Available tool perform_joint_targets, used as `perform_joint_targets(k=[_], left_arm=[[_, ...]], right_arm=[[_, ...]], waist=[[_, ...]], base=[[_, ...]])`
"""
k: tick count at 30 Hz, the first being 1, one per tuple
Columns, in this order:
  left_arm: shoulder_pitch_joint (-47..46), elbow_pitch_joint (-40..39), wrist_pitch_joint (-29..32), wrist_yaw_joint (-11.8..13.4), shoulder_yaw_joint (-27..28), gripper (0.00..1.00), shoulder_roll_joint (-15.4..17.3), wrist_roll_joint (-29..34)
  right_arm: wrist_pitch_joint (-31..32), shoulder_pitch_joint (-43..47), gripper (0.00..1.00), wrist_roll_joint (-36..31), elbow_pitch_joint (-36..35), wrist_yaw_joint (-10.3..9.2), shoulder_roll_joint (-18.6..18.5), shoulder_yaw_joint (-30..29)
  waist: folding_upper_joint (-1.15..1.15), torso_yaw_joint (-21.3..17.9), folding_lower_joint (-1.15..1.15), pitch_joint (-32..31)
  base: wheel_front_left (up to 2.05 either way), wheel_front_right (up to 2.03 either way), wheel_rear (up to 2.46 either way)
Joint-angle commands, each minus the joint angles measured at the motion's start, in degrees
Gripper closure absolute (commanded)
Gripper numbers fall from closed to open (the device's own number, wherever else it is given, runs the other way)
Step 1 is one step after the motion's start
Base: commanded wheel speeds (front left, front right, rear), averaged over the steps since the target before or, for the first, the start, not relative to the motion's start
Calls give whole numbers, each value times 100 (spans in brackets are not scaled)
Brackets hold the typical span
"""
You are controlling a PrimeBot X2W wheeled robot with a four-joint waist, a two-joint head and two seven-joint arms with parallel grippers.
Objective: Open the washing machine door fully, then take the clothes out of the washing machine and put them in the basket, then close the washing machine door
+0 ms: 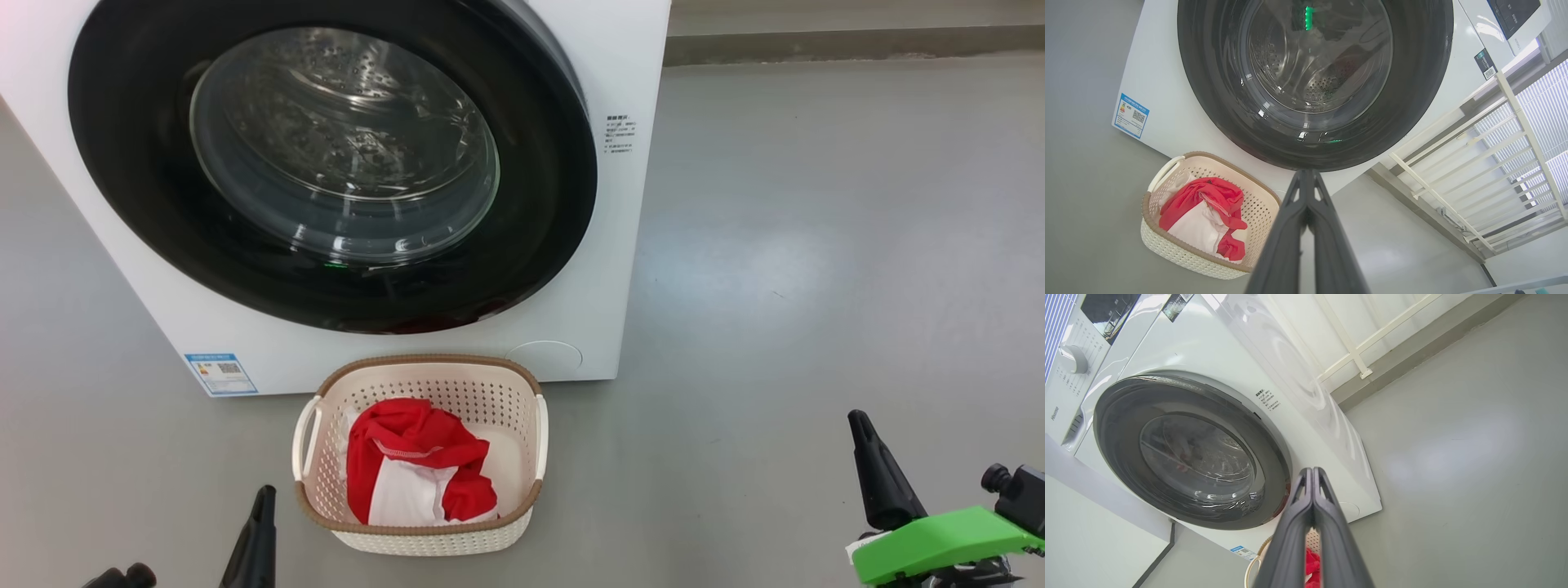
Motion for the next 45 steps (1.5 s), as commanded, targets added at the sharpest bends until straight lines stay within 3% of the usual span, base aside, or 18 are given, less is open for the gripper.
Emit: perform_joint_targets(k=[1,45], left_arm=[[-281,-114,44,-18,133,100,39,-152],[-640,141,746,-33,337,100,51,-2882]], right_arm=[[35,-315,100,184,-122,-9,-55,-11],[760,-620,100,2851,74,-16,-3,-202]], waist=[[0,0,0,2],[0,10,-1,59]], base=[[0,0,0],[0,0,0]])
